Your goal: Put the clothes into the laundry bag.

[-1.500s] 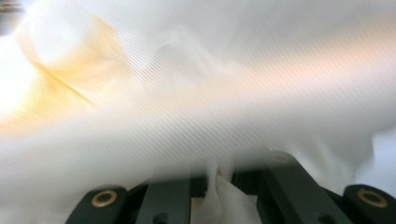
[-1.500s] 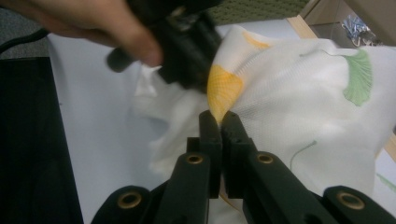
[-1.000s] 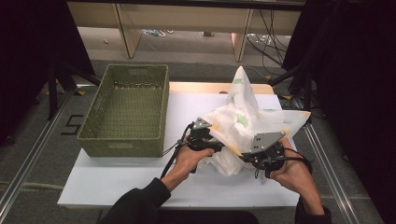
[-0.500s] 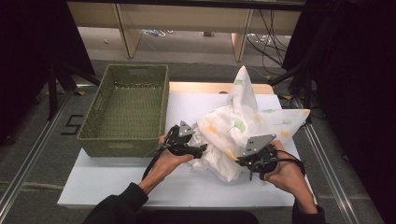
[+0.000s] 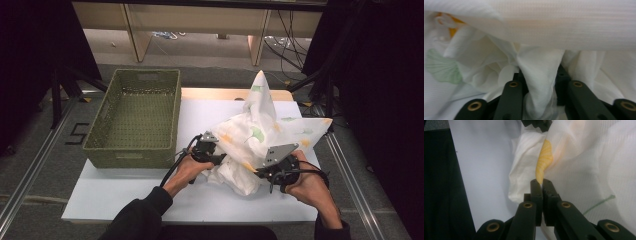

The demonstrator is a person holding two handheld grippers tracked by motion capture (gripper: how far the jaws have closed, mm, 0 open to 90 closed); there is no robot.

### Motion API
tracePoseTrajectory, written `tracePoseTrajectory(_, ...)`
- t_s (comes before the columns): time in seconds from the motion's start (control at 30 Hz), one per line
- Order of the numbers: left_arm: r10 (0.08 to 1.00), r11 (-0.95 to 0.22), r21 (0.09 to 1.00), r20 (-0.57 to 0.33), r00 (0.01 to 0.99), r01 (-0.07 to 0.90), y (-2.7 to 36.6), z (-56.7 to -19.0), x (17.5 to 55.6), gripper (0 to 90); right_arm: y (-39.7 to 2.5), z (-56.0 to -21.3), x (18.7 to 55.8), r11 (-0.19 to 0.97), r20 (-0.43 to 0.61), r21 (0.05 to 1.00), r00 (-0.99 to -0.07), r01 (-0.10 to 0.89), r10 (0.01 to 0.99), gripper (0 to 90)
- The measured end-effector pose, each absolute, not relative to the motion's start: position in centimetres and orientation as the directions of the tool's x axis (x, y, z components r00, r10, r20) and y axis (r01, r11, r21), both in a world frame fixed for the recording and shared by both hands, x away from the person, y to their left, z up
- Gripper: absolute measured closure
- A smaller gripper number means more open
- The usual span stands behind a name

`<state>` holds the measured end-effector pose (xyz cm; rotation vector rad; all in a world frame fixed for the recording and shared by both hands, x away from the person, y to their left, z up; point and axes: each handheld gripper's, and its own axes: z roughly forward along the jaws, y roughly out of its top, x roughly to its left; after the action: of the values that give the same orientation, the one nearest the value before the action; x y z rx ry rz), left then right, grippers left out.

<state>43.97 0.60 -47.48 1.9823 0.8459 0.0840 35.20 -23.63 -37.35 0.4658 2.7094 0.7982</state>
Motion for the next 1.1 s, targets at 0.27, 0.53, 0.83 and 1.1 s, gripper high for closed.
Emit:
tracePoseTrajectory(0.27,0.532,-0.261,0.841,-0.284,0.798,0.474,-1.7,-44.2,41.2,77.9,-24.1,-37.8,35.1,0.797,-0.148,0.547,-0.908,0.256,0.393,89.5)
tracePoseTrajectory(0.53,0.591,-0.263,0.798,-0.311,0.744,0.543,-2.1,-46.7,42.9,76.2,-23.8,-39.7,35.0,0.832,-0.105,0.488,-0.929,0.263,0.355,89.5)
tracePoseTrajectory(0.83,0.625,-0.282,0.831,-0.221,0.749,0.480,1.2,-44.1,41.2,43.3,-25.4,-41.1,36.5,0.826,-0.161,0.459,-0.884,0.327,0.439,89.4)
tracePoseTrajectory(1.1,0.727,-0.406,0.784,-0.034,0.686,0.470,3.9,-43.1,42.5,36.9,-27.0,-41.6,37.2,0.791,-0.173,0.465,-0.835,0.398,0.522,89.5)
